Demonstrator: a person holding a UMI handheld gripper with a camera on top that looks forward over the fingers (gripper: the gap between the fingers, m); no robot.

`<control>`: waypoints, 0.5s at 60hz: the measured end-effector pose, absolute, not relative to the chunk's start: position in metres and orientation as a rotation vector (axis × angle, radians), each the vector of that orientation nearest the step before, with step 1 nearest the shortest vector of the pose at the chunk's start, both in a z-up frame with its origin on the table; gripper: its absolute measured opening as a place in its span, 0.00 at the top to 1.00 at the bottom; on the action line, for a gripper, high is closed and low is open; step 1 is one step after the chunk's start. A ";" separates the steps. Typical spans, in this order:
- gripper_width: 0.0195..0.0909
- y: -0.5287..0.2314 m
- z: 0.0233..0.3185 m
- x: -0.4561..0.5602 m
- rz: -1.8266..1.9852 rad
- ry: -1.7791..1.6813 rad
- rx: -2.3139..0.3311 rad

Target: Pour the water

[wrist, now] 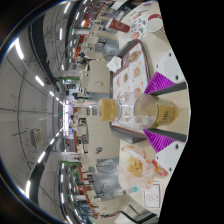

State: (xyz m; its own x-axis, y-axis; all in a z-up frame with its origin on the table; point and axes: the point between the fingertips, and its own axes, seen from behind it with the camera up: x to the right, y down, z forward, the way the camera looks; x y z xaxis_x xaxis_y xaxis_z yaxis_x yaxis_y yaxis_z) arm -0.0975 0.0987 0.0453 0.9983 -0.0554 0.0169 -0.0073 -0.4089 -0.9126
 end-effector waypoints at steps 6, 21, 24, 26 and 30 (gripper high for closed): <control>0.59 0.104 0.046 -0.098 -0.051 0.050 -1.965; 0.74 0.101 0.050 -0.109 -0.071 -0.026 -1.967; 0.75 0.099 0.055 -0.111 -0.063 -0.027 -1.965; 0.75 0.096 0.063 -0.110 -0.049 -0.023 -1.956; 0.75 0.090 0.085 -0.111 0.005 0.002 -1.938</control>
State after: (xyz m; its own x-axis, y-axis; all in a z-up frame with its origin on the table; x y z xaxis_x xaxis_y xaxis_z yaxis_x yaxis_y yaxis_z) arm -0.1112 0.0897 0.0849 1.0000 0.0012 -0.0046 -0.0038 -0.3594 -0.9332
